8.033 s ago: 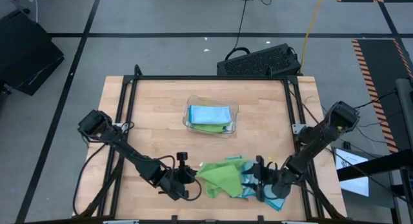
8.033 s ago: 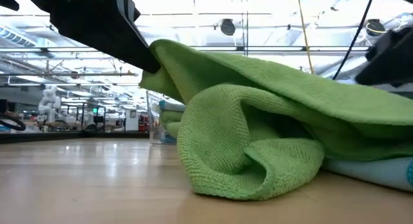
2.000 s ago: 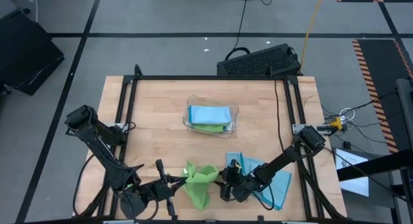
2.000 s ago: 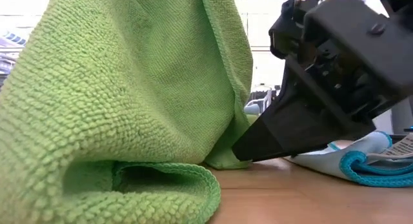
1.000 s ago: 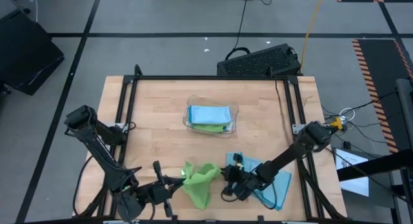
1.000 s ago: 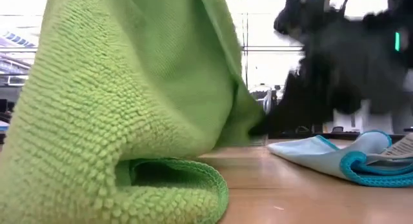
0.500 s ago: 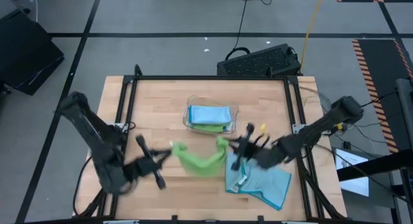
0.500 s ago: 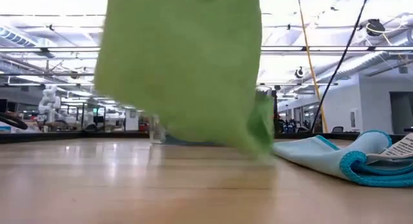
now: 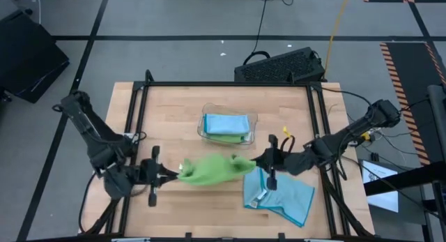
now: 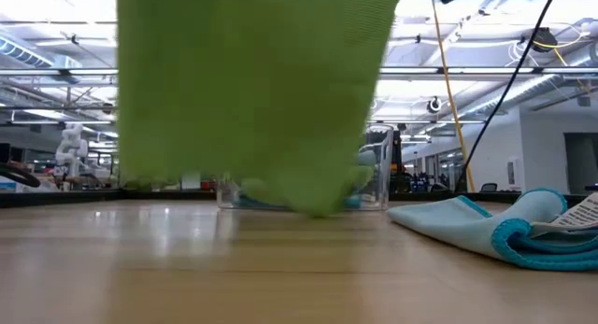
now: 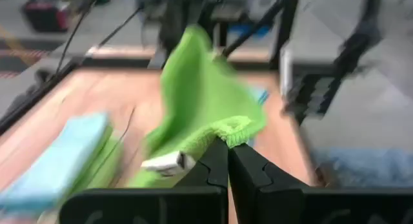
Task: Fold microfiber towels
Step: Fold the green microfiber cloth
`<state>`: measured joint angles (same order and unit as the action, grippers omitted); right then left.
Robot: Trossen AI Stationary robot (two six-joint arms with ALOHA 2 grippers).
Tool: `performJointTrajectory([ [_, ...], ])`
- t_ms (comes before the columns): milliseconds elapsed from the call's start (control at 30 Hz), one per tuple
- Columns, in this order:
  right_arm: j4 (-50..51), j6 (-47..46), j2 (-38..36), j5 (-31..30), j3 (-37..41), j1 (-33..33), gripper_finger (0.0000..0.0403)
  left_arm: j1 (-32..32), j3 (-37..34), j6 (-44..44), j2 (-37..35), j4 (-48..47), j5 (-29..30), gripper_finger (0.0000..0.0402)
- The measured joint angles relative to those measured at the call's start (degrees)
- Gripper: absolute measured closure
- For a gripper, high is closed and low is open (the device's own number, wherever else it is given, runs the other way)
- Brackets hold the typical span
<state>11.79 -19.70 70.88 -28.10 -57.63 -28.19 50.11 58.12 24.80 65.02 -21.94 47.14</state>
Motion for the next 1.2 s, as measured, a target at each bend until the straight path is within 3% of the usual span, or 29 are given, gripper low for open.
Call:
performJointTrajectory([
  [133, -3.5, 2.4, -0.5, -13.2, 0.0, 1.1, 0.0403, 1.4, -0.9, 2.1, -0.6, -2.1, 10.0, 0.0398],
  [200, -7.8, 5.9, -0.6, -13.7, -0.1, 3.2, 0.0403, 1.4, -0.8, 0.6, -1.8, -2.1, 17.0, 0.0399],
  [300, -11.1, 6.7, -0.5, -3.8, -0.1, 5.3, 0.0403, 1.4, -0.8, 0.4, -2.9, -1.8, 20.0, 0.0398],
  [400, -10.1, 5.9, 0.0, 13.9, -0.1, 5.9, 0.0403, 2.1, -0.8, 0.8, -3.2, -1.3, 9.5, 0.0397],
  [467, -9.0, 7.8, 0.6, 20.4, 0.0, 5.9, 0.0403, 2.9, -0.9, 0.4, -3.0, -2.3, 5.9, 0.0399],
  [500, -8.9, 9.0, 0.6, 20.3, 0.0, 5.9, 0.0403, 3.1, -0.9, 0.5, -3.0, -2.9, 6.8, 0.0399],
  [533, -9.9, 9.6, 0.4, 17.2, 0.0, 6.1, 0.0403, 3.3, -0.9, 1.0, -3.3, -3.5, 9.5, 0.0399],
  [667, -13.5, 9.5, -0.6, -9.3, -0.2, 6.6, 0.0403, 3.9, -0.9, 7.0, -6.0, -8.6, 19.4, 0.0399],
  [700, -12.9, 9.5, -0.5, -10.9, -0.2, 6.5, 0.0403, 3.9, -0.8, 8.2, -6.2, -9.0, 19.5, 0.0399],
  [733, -12.1, 9.0, -0.4, -8.2, -0.1, 6.3, 0.0403, 4.1, -0.8, 8.7, -6.2, -9.1, 18.7, 0.0399],
  [867, -12.4, 6.2, 1.1, 15.4, -0.1, 5.3, 0.0403, 5.9, -0.8, 8.9, -6.0, -9.3, 12.2, 0.0395],
  [1000, -13.1, 6.0, 2.7, 20.5, 0.0, 3.5, 0.0403, 7.2, -0.8, 9.4, -5.0, -9.3, 11.4, 0.0398],
  [1100, -13.3, 5.6, 3.0, 14.4, -0.1, 3.6, 0.0403, 7.5, -0.8, 9.9, -4.5, -9.4, 12.5, 0.0398],
  [1200, -14.9, 6.2, 3.1, -4.8, -0.1, 4.3, 0.0403, 7.5, -0.8, 10.2, -4.4, -10.3, 15.6, 0.0397],
])
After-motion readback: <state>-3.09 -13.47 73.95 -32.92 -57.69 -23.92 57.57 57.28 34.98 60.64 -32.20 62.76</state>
